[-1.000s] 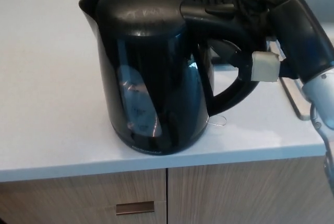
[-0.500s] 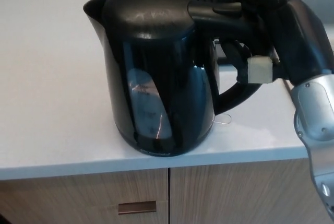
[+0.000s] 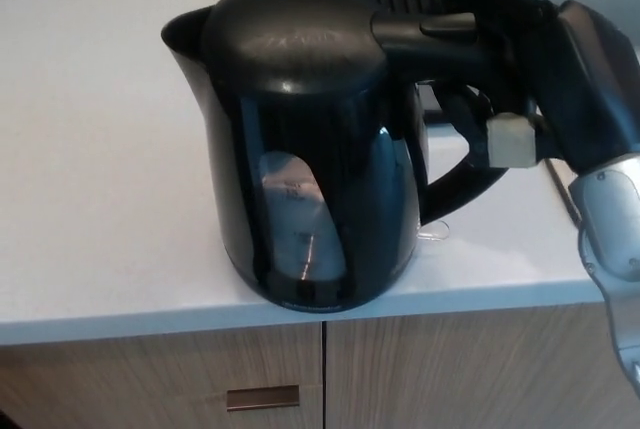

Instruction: Pick up a kettle using the right hand on left side of the counter and then walk right towards the kettl base and turn on the kettle

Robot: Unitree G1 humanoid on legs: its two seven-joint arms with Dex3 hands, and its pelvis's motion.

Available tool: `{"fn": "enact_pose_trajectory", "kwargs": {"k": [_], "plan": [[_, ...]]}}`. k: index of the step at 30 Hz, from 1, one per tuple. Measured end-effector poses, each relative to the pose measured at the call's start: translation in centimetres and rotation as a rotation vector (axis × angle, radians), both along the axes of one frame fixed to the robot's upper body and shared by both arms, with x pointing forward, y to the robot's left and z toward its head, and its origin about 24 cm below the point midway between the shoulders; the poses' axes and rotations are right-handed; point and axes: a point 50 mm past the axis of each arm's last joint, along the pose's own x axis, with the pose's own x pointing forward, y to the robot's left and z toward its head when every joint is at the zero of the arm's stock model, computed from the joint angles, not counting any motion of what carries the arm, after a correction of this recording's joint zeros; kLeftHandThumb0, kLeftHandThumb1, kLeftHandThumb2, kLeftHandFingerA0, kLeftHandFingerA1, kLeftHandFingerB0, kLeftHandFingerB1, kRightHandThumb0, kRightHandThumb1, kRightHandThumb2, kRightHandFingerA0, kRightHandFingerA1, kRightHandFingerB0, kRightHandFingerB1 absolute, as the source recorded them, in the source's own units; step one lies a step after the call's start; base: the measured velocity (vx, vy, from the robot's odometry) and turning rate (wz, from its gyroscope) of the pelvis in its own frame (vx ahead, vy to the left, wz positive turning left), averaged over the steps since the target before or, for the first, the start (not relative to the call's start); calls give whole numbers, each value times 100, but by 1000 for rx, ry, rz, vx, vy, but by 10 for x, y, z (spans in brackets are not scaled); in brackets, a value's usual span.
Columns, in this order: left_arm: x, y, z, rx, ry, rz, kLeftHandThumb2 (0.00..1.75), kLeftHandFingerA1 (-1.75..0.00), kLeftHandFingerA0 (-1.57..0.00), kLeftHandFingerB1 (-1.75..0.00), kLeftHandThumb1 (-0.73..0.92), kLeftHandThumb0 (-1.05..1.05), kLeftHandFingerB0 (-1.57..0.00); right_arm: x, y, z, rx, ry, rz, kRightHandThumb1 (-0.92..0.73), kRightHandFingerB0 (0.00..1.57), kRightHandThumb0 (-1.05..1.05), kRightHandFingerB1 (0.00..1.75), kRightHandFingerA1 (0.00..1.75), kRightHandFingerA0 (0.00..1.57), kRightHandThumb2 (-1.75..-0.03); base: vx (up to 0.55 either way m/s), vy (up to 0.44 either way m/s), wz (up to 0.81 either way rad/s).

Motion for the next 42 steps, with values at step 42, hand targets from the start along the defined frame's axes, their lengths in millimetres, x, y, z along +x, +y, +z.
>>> {"fn": "enact_pose_trajectory", "kwargs": {"k": [42], "plan": [[-6,-4,4,6,-5,-20,159,-123,-103,-112,26,35,-102,27,0,55,378,-407,-173,-42,78,-17,175,175,95,-136,0,0,0]]}}
